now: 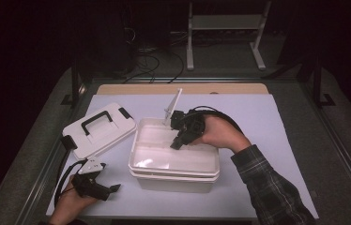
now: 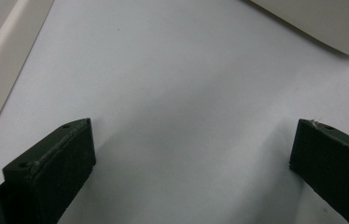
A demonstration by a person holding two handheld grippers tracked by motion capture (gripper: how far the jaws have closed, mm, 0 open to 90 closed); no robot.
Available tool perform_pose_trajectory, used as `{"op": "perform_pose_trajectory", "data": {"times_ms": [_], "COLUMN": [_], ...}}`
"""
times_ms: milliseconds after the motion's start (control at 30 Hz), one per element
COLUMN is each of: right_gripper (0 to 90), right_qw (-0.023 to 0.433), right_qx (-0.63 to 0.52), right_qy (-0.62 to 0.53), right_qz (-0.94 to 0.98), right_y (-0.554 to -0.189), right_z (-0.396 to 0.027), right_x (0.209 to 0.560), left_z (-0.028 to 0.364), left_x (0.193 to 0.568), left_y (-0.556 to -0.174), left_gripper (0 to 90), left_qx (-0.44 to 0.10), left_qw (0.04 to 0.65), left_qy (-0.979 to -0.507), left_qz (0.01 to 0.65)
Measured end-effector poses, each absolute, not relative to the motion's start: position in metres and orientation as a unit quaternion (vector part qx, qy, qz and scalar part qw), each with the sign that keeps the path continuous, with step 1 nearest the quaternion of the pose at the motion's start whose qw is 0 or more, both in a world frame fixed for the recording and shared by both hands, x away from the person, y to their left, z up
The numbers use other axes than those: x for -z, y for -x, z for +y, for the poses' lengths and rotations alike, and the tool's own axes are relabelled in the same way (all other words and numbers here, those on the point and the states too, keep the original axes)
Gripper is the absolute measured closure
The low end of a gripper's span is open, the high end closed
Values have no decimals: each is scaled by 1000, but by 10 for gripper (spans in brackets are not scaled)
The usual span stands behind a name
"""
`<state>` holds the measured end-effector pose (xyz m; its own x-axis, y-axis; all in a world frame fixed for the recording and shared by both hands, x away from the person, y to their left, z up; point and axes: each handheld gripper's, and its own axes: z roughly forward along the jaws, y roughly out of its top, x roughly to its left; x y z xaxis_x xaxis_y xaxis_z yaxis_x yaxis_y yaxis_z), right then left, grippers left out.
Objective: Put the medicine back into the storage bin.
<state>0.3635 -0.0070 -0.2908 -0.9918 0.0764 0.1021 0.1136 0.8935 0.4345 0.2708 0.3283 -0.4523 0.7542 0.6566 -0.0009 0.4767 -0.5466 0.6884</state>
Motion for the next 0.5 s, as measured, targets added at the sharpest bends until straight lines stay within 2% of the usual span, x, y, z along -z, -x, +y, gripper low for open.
{"op": "perform_pose_trajectory", "data": {"times_ms": [267,500], "right_gripper": [891,891], "right_qw": [46,28], "right_qx": [221,209], "right_qy": [51,48], "right_qz": [-973,-976], "right_y": [-364,-363], "right_z": [-6,-2], "right_x": [302,308], "left_z": [328,328], "left_x": [452,452], "left_y": [-271,-271], "left_gripper": [0,0], "left_qx": [-129,-130], "left_qw": [348,348], "left_qy": [-869,-869], "left_qz": [326,326]}}
